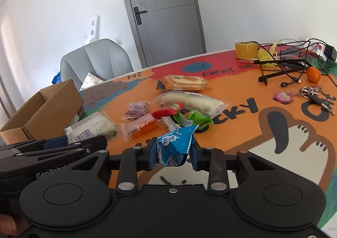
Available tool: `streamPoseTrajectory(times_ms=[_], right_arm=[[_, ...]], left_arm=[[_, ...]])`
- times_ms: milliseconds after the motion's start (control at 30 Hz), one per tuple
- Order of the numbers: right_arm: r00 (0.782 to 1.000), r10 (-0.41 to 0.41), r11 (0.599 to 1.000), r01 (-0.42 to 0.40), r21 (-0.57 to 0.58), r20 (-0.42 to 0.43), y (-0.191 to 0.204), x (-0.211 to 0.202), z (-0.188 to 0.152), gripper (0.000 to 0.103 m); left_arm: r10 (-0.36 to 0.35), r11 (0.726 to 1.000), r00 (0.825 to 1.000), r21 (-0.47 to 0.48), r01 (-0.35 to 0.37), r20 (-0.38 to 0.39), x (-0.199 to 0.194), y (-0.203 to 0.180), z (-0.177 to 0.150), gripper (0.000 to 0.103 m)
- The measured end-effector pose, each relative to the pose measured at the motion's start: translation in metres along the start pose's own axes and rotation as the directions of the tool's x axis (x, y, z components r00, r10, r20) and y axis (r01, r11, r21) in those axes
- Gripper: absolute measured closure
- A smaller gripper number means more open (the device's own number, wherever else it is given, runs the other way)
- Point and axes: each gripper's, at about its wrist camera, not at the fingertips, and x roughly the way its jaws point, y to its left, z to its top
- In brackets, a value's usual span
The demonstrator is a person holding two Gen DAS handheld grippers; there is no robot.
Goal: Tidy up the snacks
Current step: 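Carry both packs over the cardboard box and open both tools to drop them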
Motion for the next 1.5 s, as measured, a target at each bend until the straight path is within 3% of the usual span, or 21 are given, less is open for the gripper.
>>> streamPoseTrajectory(times_ms=[500, 867, 1500], right_arm=[[0.997, 0.025, 0.997, -0.019, -0.069, 0.078, 0.045, -0.006, 0.021, 0.07], [0.988, 0.036, 0.992, -0.017, -0.125, 0.15, 0.087, -0.004, 0.039, 0.07], [0.978, 0.129, 0.971, -0.091, -0.22, 0.166, 0.159, 0.011, 0.057, 0.07]], left_arm=[[0.093, 0.994, 0.992, -0.066, -0.087, 0.084, -0.038, 0.036, 0.024, 0.051], [0.214, 0.974, 0.965, -0.111, -0.198, 0.15, -0.065, 0.077, 0.052, 0.05], [0.343, 0.928, 0.929, -0.199, -0.314, 0.135, -0.075, 0.152, 0.055, 0.052]])
